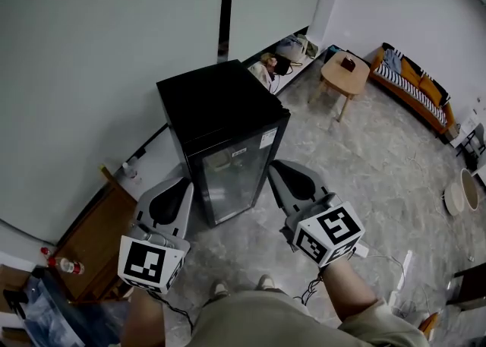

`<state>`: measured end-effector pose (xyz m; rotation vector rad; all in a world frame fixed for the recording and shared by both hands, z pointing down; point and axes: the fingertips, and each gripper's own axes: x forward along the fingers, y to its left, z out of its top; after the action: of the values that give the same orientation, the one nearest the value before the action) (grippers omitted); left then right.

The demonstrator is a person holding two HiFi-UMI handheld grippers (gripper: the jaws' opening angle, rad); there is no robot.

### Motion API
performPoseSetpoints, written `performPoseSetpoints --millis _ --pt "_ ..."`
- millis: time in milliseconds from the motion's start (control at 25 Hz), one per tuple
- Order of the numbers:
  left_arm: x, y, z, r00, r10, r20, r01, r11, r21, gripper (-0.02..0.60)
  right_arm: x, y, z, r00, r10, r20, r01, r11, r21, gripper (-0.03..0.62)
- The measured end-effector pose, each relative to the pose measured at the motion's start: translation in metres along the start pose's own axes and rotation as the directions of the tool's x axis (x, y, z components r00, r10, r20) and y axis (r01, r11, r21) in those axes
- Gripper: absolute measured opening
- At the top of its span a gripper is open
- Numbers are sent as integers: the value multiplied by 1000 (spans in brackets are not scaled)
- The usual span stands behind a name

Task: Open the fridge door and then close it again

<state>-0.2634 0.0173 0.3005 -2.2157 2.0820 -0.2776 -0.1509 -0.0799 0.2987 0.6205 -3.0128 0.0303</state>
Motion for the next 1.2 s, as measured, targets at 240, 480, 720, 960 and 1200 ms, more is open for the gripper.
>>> performPoseSetpoints --millis 240,480,720,960,1200 --pt "13 -39 16 999 -29 14 29 1000 6 15 -41 -19 9 1000 2 18 -1 999 -44 9" --pt "23 -71 18 999 -41 7 41 999 -10 15 -67 -38 7 1000 19 23 -18 1000 -13 9" --pt "36 -102 4 998 -52 -38 50 998 -34 15 -80 -54 -7 999 49 0 -49 999 23 8" --pt "45 -118 1 998 -37 -53 35 998 -44 15 -87 -62 -17 996 93 -12 -92 994 55 8" --pt "48 -129 0 998 -24 -64 22 999 -44 15 -92 -66 -22 993 114 -13 -113 992 65 8"
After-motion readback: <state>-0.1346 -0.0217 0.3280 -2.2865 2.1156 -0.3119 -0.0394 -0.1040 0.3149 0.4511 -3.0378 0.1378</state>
